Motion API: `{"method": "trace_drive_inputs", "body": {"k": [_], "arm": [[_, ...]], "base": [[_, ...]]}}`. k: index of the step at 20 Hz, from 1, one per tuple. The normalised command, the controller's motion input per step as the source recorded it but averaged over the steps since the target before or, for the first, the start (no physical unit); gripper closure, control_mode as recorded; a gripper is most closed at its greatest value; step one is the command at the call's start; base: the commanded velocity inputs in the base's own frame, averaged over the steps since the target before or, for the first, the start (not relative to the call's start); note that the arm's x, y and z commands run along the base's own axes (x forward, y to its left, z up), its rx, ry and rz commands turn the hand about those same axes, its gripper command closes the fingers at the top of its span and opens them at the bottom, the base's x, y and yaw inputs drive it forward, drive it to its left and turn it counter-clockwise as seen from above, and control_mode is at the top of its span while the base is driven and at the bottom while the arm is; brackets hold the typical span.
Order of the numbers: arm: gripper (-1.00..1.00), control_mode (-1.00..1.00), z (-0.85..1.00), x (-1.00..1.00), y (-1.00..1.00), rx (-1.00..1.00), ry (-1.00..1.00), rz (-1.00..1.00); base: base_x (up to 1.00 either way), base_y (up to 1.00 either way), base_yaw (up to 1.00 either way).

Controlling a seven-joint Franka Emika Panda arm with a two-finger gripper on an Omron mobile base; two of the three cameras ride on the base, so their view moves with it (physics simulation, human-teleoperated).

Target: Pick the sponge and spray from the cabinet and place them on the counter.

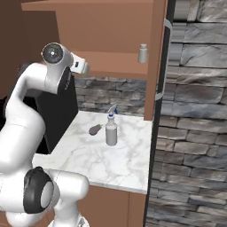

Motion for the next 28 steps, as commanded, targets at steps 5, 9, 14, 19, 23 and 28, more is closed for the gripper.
{"method": "trace_drive_inputs", "body": {"k": [5, 9, 14, 19, 23, 28], "arm": [[1.00, -1.00, -0.21, -0.93, 0.00, -0.01, -0.05, 0.05], [1.00, -1.00, -0.32, -0.88, 0.00, -0.04, 0.00, 0.04], [1.00, -1.00, -0.39, -0.76, 0.00, -0.05, 0.00, 0.04], [1.00, -1.00, -0.42, -0.55, 0.00, -0.05, 0.00, 0.05], [1.00, -1.00, -0.48, -0.29, 0.00, -0.05, 0.00, 0.06], [1.00, -1.00, -0.51, -0.01, 0.00, -0.06, 0.05, 0.05]], "base": [[0.00, 0.00, 0.00], [0.00, 0.00, 0.00], [0.00, 0.00, 0.00], [0.00, 0.00, 0.00], [0.00, 0.00, 0.00], [0.00, 0.00, 0.00]]}}
